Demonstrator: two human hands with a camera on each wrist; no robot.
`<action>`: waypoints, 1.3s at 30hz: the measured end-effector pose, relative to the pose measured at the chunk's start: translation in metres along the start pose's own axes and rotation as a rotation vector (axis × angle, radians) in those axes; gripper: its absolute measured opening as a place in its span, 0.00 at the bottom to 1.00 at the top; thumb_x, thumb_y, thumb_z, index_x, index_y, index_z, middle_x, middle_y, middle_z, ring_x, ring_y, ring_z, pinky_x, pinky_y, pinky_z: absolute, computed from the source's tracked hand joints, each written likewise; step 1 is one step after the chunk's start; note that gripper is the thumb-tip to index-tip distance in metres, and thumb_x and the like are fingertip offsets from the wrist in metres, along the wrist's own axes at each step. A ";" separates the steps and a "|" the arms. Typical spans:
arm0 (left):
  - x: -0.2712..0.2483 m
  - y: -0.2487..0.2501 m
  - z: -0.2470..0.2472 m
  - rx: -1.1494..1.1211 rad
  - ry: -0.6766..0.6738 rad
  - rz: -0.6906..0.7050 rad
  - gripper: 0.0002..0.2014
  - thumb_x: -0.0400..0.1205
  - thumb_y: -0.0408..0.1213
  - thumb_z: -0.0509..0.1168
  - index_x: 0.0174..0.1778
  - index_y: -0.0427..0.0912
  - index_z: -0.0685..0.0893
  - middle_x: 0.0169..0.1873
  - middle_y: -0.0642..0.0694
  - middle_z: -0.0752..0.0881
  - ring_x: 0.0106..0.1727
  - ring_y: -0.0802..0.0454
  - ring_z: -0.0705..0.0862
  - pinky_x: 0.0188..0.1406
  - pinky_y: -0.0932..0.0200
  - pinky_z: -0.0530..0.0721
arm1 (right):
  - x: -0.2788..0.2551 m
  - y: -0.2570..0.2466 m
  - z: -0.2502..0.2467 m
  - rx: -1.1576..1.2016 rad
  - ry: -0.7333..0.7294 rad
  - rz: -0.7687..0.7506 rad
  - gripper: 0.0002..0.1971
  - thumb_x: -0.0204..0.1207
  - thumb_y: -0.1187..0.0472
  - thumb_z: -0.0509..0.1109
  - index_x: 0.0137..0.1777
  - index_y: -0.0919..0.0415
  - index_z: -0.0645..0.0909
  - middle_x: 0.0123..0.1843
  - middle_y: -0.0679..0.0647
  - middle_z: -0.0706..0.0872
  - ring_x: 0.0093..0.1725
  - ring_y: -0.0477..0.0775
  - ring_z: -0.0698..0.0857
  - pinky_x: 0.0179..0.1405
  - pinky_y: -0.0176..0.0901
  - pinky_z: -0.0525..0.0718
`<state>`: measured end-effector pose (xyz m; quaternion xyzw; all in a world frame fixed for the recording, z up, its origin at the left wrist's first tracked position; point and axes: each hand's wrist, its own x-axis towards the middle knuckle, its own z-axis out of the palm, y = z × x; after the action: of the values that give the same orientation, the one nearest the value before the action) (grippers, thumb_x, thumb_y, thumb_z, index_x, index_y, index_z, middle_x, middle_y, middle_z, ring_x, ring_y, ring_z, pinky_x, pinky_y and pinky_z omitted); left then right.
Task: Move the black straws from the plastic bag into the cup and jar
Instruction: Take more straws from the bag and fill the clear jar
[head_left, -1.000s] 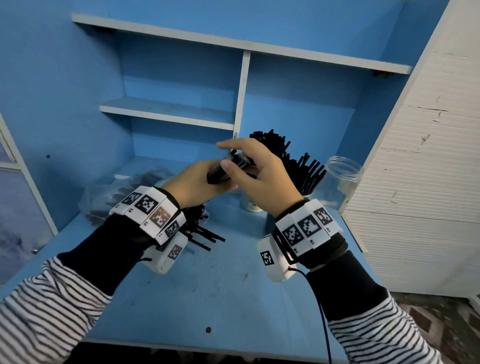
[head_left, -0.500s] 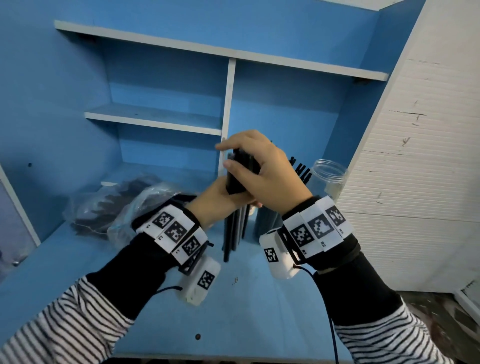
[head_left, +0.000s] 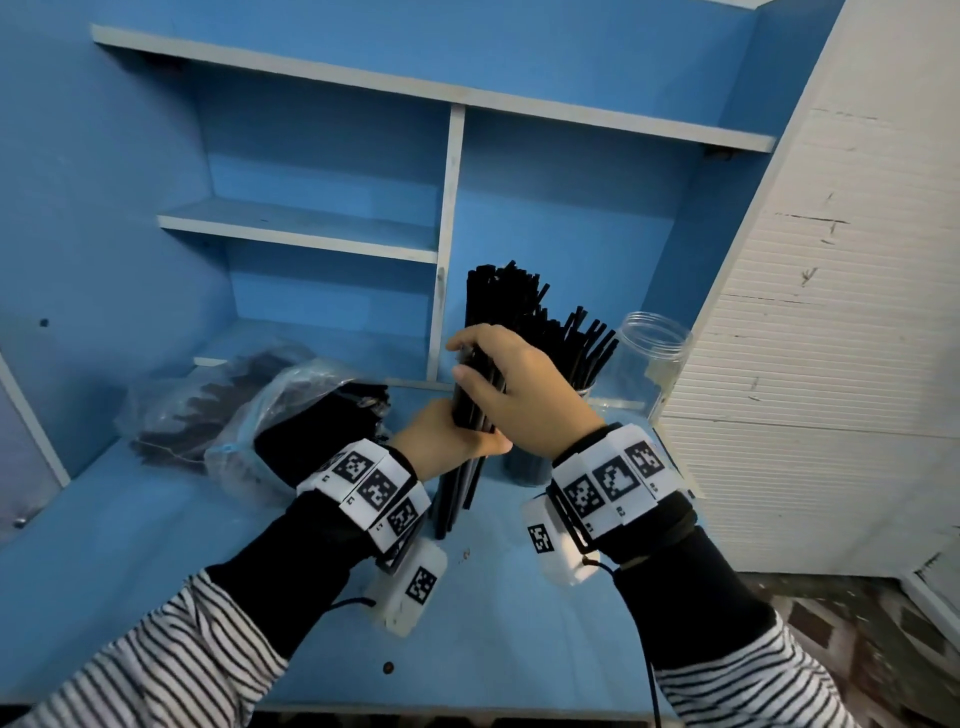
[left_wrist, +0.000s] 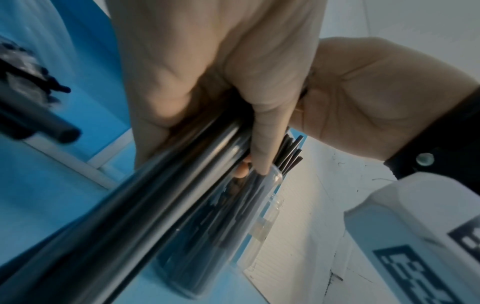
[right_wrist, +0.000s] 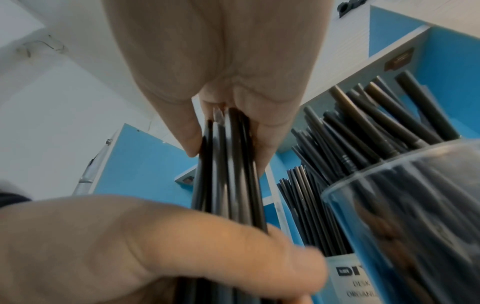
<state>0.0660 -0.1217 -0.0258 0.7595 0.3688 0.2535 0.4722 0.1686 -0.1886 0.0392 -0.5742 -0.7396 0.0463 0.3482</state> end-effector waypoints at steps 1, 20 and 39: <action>-0.002 -0.004 0.001 0.008 0.007 -0.037 0.10 0.71 0.42 0.76 0.45 0.50 0.84 0.44 0.49 0.89 0.49 0.51 0.86 0.50 0.55 0.84 | -0.001 0.001 0.003 -0.004 0.006 0.007 0.13 0.84 0.62 0.63 0.66 0.60 0.78 0.61 0.53 0.81 0.58 0.45 0.79 0.52 0.16 0.70; -0.026 0.058 -0.019 0.000 -0.445 0.250 0.12 0.80 0.44 0.71 0.28 0.55 0.84 0.31 0.52 0.85 0.43 0.50 0.87 0.56 0.48 0.87 | -0.001 -0.015 -0.056 0.138 -0.191 0.104 0.22 0.67 0.45 0.79 0.59 0.52 0.85 0.54 0.43 0.87 0.55 0.39 0.85 0.58 0.37 0.83; 0.050 0.024 0.028 -0.187 0.045 0.250 0.56 0.55 0.53 0.82 0.76 0.59 0.58 0.69 0.59 0.74 0.70 0.63 0.75 0.73 0.54 0.75 | 0.038 0.024 -0.128 0.215 0.308 0.156 0.12 0.73 0.59 0.76 0.44 0.70 0.83 0.34 0.50 0.86 0.33 0.42 0.84 0.33 0.30 0.80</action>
<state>0.1244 -0.1037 -0.0138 0.7462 0.2567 0.3605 0.4974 0.2569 -0.1898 0.1418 -0.5894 -0.6216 0.0635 0.5120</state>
